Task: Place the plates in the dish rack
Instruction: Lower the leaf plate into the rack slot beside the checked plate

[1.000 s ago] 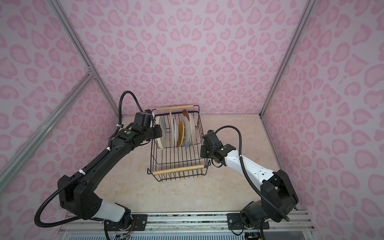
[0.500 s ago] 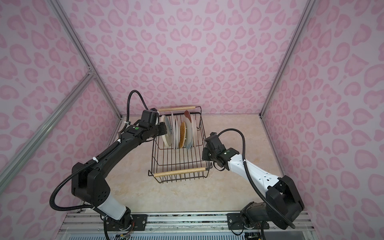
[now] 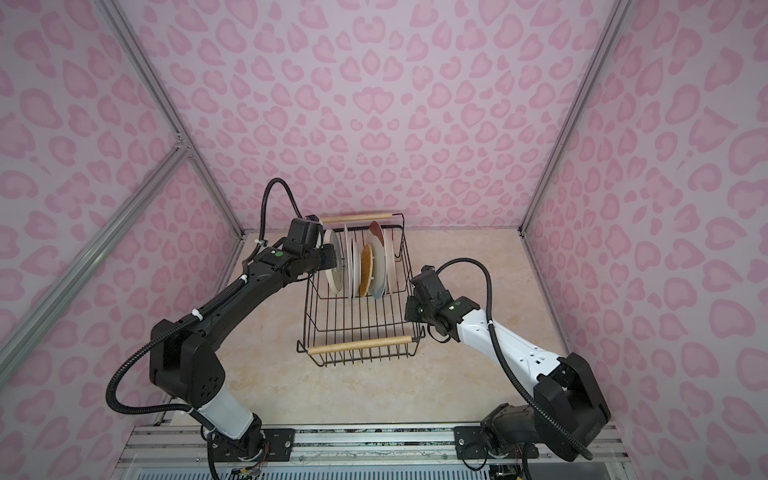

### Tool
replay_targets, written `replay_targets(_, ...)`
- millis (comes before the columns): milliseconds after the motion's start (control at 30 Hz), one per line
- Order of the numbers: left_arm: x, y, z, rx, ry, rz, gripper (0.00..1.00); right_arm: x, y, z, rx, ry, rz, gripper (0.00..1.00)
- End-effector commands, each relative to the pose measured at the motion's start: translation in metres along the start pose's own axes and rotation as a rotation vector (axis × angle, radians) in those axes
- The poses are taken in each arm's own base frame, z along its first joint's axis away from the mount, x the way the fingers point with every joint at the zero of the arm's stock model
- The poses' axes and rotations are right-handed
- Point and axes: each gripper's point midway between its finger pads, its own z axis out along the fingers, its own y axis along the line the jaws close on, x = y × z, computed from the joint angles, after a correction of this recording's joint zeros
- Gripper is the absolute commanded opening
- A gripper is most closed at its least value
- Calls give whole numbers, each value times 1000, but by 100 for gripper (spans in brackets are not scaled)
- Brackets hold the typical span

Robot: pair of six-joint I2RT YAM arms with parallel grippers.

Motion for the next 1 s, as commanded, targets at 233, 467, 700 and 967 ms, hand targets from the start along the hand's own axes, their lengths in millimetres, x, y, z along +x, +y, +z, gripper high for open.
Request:
replay_targets(233, -18, -9, 9, -2, -65, 34, 4, -5, 1, -3, -9, -25, 47, 0)
replay_targets(467, -12, -8, 19, -22, -48, 43, 3, -4, 2, -2, -15, -21, 53, 0)
replay_targets(700, -7, -10, 25, -27, -36, 52, 14, -3, 4, -2, -22, -19, 55, 0)
replay_targets(967, -3, -15, 24, -20, -30, 45, 24, -3, 4, -2, -26, -18, 55, 0)
